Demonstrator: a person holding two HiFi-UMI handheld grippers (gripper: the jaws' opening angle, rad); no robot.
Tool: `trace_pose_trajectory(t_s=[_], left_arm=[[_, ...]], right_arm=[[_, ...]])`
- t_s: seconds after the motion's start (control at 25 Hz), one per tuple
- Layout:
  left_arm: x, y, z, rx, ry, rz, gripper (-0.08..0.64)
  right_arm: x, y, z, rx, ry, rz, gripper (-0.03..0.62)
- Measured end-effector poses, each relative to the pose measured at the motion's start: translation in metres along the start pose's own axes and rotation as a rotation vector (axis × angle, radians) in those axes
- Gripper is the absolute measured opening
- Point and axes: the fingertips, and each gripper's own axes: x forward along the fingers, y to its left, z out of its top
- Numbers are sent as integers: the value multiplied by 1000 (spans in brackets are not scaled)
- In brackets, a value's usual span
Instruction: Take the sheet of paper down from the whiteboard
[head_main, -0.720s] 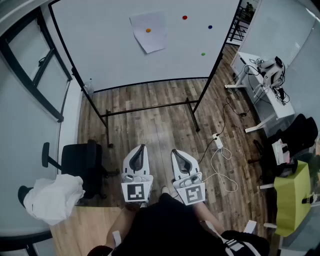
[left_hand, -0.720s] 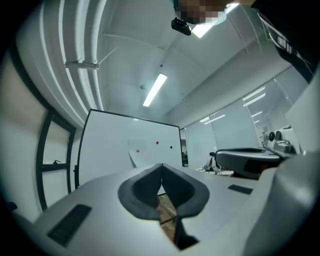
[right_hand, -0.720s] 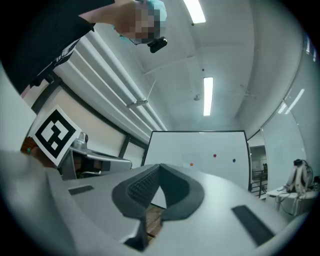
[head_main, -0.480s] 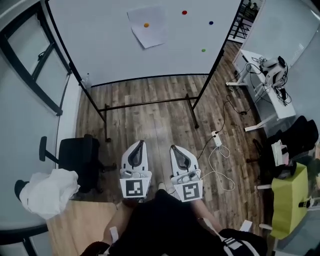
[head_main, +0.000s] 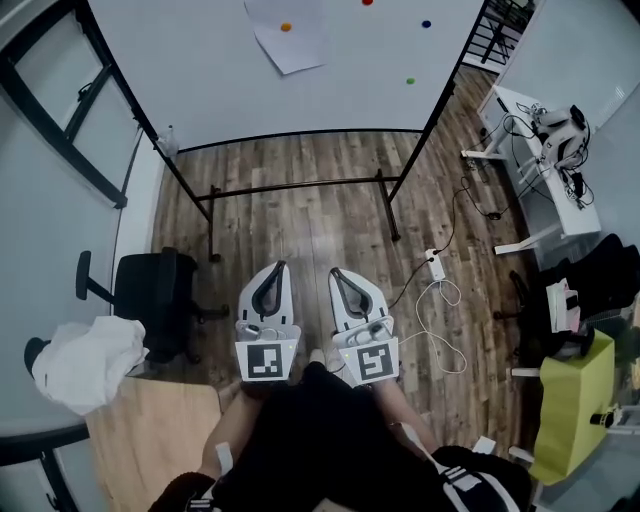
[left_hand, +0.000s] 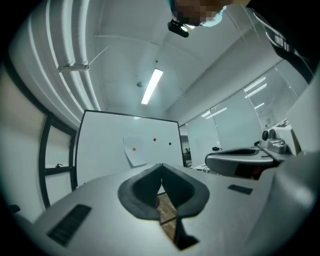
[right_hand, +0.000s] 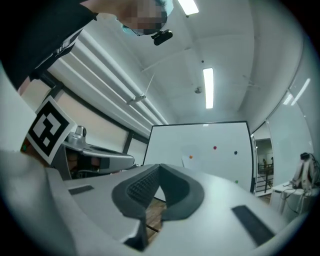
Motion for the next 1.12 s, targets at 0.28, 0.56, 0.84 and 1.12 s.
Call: trace_pose_trajectory(t_s=[0.28,0.56,0.84,1.12], left_arm=[[17,-4,2,6,-12,26,12],[41,6,-9,-11,3,17,12],[80,26,-21,-53,4,-24,11],[123,66,-24,-61,-9,-57,12]], right_arm=[[18,-24,-7,63,7,-11,-2],[48,-34,-25,62,93,1,-2],[84,-55,-41,21,195,-66,-2],[139,-49,-40,-36,160,-35,-2]])
